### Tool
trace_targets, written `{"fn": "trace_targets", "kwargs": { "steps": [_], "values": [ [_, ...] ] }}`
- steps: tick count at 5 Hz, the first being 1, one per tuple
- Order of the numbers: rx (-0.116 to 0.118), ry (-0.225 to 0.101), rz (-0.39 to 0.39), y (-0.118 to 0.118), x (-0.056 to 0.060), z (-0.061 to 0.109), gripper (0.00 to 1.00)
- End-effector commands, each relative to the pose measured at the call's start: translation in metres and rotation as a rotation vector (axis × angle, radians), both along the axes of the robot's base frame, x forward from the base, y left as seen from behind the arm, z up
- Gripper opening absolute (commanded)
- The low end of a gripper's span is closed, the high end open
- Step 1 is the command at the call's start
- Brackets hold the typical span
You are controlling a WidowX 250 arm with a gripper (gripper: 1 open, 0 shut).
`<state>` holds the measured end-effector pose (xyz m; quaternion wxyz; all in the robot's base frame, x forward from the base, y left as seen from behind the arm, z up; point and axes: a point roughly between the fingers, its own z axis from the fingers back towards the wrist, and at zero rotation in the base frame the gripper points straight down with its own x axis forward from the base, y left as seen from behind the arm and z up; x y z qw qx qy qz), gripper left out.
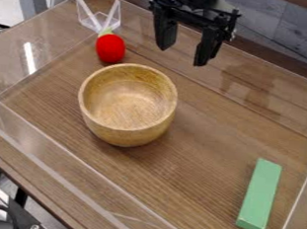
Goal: Move the red fruit to the right
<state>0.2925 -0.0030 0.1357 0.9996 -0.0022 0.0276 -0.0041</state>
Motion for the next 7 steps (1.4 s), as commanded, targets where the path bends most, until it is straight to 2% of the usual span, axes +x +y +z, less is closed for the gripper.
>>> {"fn": "trace_targets", "kwargs": {
  "steps": [1,2,3,4,5,7],
  "values": [
    [0.001,0.019,0.002,0.001,-0.006,-0.003,1.00],
    [0.000,0.031,0.068,0.012,-0.012,-0.008,1.00],
    [-0.009,-0.001,0.126,0.044,-0.017,-0.002,1.00],
    [-0.015,-0.034,0.129,0.076,-0.011,-0.006,1.00],
    [-0.010,-0.060,0.118,0.099,0.001,-0.018,1.00],
    [-0.005,-0.096,-0.006,0.133,0.025,-0.032,1.00]
  ]
}}
